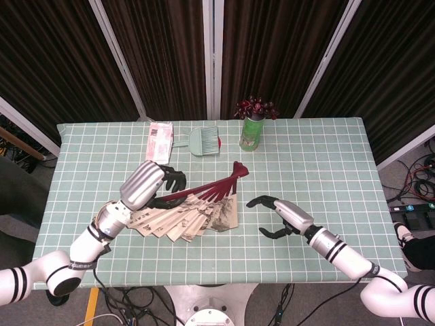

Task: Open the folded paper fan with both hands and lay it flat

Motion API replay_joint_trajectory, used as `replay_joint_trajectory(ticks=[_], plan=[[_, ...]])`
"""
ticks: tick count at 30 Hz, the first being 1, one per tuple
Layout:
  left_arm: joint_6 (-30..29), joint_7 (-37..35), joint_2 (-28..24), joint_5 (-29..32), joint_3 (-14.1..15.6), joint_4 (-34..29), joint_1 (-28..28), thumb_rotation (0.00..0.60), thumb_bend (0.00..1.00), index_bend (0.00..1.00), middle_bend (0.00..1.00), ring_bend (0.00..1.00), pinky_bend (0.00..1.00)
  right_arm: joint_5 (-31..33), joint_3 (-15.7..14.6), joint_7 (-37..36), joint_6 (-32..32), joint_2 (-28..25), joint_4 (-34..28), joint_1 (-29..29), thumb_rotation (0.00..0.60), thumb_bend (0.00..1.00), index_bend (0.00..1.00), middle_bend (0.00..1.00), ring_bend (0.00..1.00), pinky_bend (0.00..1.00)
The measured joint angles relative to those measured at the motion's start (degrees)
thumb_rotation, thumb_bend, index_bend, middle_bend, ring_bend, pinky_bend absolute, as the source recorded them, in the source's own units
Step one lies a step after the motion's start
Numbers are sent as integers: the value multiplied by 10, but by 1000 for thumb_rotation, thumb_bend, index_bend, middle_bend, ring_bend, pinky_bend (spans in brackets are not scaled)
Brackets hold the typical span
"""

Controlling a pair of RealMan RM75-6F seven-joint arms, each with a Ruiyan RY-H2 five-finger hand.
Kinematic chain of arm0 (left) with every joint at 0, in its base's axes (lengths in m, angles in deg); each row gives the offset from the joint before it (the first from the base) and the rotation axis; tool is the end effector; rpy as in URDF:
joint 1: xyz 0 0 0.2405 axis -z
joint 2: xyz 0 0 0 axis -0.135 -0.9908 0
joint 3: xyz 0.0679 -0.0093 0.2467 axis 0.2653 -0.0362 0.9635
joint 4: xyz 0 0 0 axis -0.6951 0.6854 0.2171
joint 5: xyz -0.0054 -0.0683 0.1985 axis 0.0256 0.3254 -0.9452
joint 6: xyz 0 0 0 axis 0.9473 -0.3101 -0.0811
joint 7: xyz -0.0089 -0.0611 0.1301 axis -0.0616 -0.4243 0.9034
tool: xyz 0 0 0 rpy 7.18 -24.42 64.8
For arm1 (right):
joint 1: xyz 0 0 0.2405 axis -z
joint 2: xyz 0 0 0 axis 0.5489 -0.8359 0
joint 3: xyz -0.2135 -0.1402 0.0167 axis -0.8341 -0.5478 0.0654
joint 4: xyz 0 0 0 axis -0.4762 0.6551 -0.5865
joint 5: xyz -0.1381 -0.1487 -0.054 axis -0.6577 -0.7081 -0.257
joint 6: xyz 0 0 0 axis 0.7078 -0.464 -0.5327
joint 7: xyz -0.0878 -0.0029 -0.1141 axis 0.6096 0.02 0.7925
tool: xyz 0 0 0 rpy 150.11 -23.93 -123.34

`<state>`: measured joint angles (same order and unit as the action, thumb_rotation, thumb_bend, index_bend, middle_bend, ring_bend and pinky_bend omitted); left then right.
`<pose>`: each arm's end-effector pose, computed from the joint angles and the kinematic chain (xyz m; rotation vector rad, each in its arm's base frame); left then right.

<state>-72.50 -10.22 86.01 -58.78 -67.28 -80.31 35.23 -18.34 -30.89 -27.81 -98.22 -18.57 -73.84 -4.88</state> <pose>-0.0652 0.3170 0.0941 -1.8742 -1.0449 -1.6614 -0.1674 -0.2986 0.0496 1.8805 -1.7230 1.1883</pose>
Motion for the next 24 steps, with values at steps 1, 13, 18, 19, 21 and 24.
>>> replay_joint_trajectory(ticks=[1,13,18,19,21,24], plan=[[-2,1,-2,-2,-2,-4,1,600,329,627,708,693,845,11,4,14,-2,4,-2,0,600,303,222,220,106,133],[-14,10,-15,-20,-18,-31,8,600,326,627,708,693,842,149,66,144,-31,34,-36,-6,600,271,161,152,97,151],[-14,12,-15,-19,-22,-34,11,600,326,627,708,693,842,184,83,185,-11,48,-43,-33,600,277,152,144,95,150],[-15,12,-14,-19,-22,-34,11,600,326,627,708,693,841,189,86,193,-8,52,-44,-38,600,284,153,147,95,146],[-17,14,-14,-19,-22,-34,11,600,326,627,708,693,840,204,90,209,-1,60,-46,-50,600,302,175,155,95,136],[-20,15,-15,-19,-21,-31,9,600,326,627,708,693,840,226,96,222,11,73,-47,-64,600,346,257,174,96,129]])
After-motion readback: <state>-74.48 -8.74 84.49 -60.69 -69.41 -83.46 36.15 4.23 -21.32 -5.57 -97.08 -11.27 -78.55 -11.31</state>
